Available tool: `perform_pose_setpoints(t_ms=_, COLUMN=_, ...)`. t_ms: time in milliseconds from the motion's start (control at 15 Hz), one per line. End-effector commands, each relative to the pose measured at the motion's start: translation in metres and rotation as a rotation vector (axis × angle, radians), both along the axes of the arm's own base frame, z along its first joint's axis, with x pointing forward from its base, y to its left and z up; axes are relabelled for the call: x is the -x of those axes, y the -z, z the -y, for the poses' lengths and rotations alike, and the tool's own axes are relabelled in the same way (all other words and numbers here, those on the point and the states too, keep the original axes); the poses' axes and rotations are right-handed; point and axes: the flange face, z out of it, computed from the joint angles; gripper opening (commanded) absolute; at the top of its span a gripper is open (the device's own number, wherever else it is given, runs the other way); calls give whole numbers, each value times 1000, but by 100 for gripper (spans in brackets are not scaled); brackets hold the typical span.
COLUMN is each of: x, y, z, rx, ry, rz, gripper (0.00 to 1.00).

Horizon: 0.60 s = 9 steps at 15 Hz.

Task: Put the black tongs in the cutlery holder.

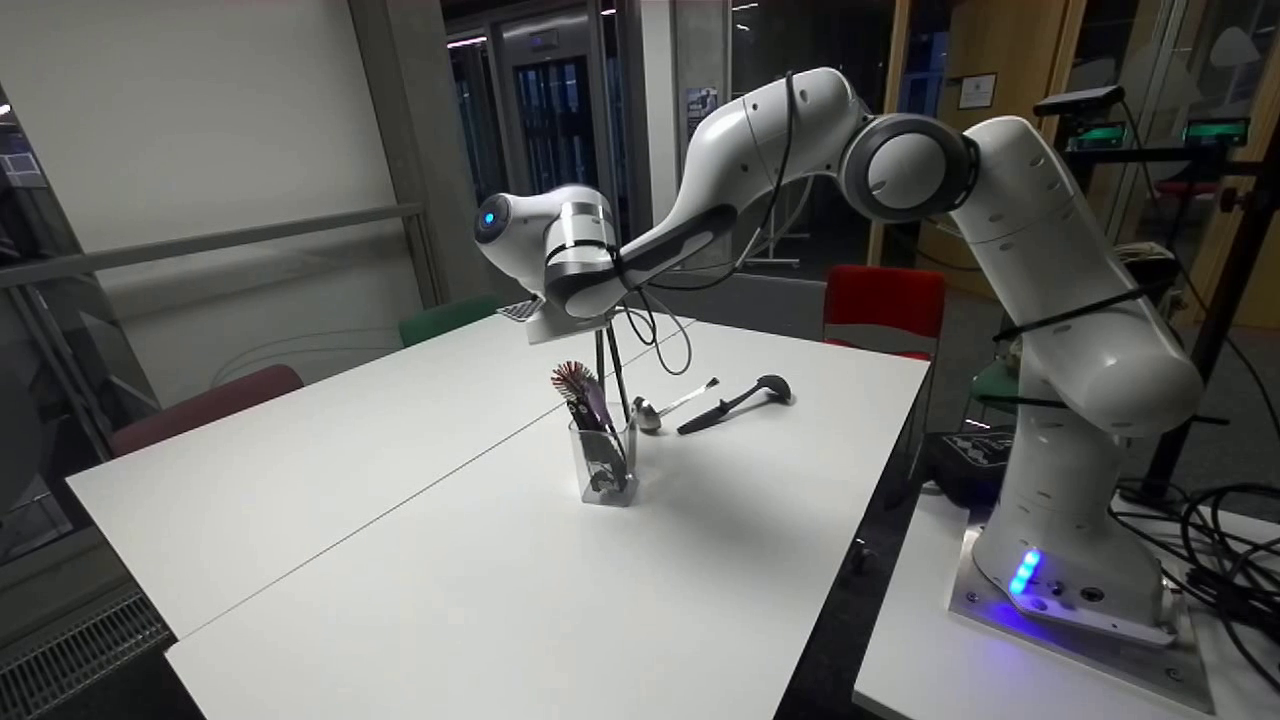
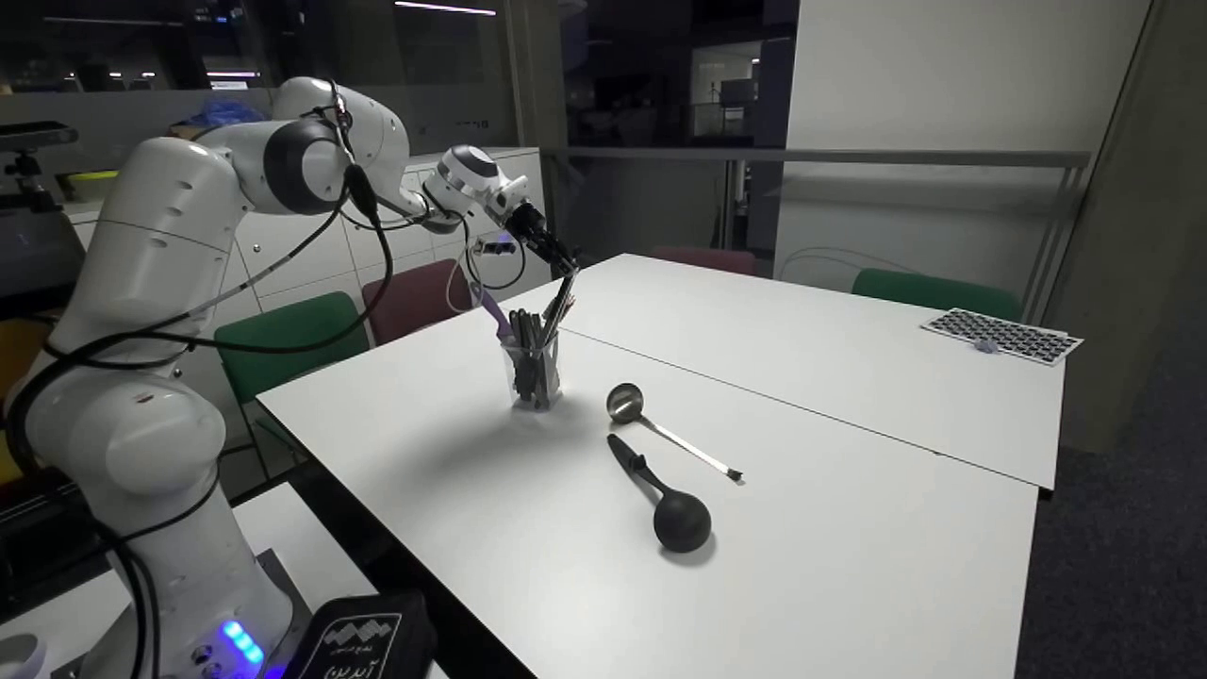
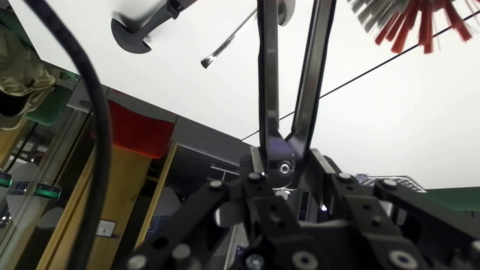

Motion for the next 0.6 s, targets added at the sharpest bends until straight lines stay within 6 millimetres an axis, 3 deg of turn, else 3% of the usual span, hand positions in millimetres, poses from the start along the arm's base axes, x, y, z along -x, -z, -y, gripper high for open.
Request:
perform_pose_setpoints(t_ms=0, x=11, y=19, z=-2, rx=-9, ry=-23, rz=-84, gripper=66)
perform_pose_setpoints(t_ms=267, x=17, y=36, z=1, rx=-20, ry=-17, rz=-128, gripper=96)
perform_pose_setpoints(t_ms=533, x=19, y=33, z=2, rx=-26, ry=-9, rz=-123, gripper=100)
